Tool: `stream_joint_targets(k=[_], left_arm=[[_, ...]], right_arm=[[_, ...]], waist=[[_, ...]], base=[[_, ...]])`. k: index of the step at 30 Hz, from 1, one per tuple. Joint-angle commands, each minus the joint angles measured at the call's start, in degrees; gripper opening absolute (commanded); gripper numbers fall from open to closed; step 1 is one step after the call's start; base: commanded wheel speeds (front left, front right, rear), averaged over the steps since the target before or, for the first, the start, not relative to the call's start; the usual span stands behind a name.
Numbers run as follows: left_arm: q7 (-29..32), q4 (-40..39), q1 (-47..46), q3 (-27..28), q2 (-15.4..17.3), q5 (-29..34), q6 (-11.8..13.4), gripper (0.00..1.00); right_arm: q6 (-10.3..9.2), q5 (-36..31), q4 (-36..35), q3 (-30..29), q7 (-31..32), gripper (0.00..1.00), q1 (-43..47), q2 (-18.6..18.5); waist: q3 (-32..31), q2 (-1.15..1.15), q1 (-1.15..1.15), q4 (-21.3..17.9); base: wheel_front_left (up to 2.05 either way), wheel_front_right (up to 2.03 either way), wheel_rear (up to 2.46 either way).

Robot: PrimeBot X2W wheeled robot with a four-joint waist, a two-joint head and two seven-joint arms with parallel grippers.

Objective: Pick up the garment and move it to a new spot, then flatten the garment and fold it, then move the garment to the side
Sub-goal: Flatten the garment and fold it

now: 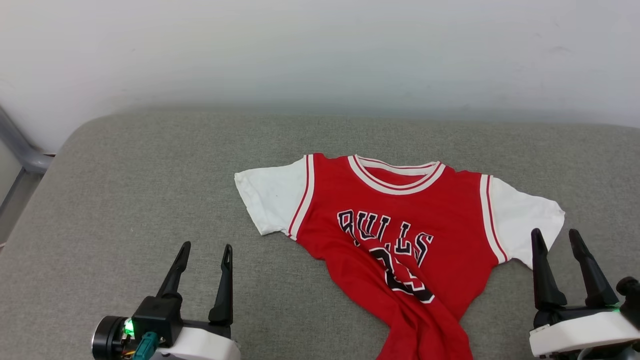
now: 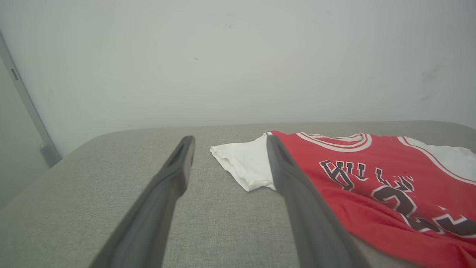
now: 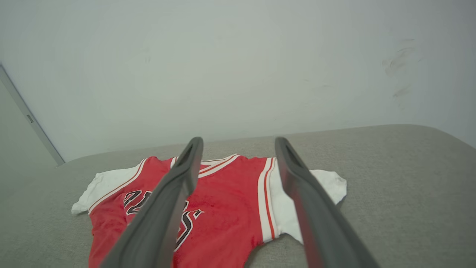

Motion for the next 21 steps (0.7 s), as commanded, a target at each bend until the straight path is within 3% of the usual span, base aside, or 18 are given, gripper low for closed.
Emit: stream_joint_targets(k=[1,7,12,16,21], left_arm=[[-0.15,-0.01,0.16,0.22,-0.03,-0.15,-0.05,1.0],[-0.15,0.45,-2.53,1.4,0.14,-1.01,-0.98,1.0],[2.28,5.3,-10.58,-0.18,5.07,-1.82,-3.29,1.0],[15.46,8.64,-21.43,-4.01,11.71,-5.19,-4.12,1.0],[35.26,9.9,-35.18,-12.76,20.64,-17.88,-4.15,1.0]], right_arm=[[-0.04,-0.3,0.01,0.15,-0.35,1.0,-0.02,0.21],[-0.04,-0.66,-0.72,0.65,-0.67,1.0,-2.0,0.09],[-0.04,-0.95,-2.49,0.47,-0.14,1.0,-3.2,0.14],[-0.04,-1.12,-4.36,-0.05,0.69,1.0,-4.42,0.42],[-0.04,-1.04,-5.95,-0.04,1.02,1.0,-6.15,0.6]], waist=[[0.19,0.0,0.01,-0.14],[2.33,0.0,0.01,-1.5],[5.83,0.0,0.01,-3.19],[9.48,0.0,0.01,-4.59],[14.2,0.0,0.01,-6.74]], base=[[0.0,0.0,0.0],[0.0,0.0,0.0],[0.0,0.0,0.0],[0.0,0.0,0.0],[0.0,0.0,0.0]])
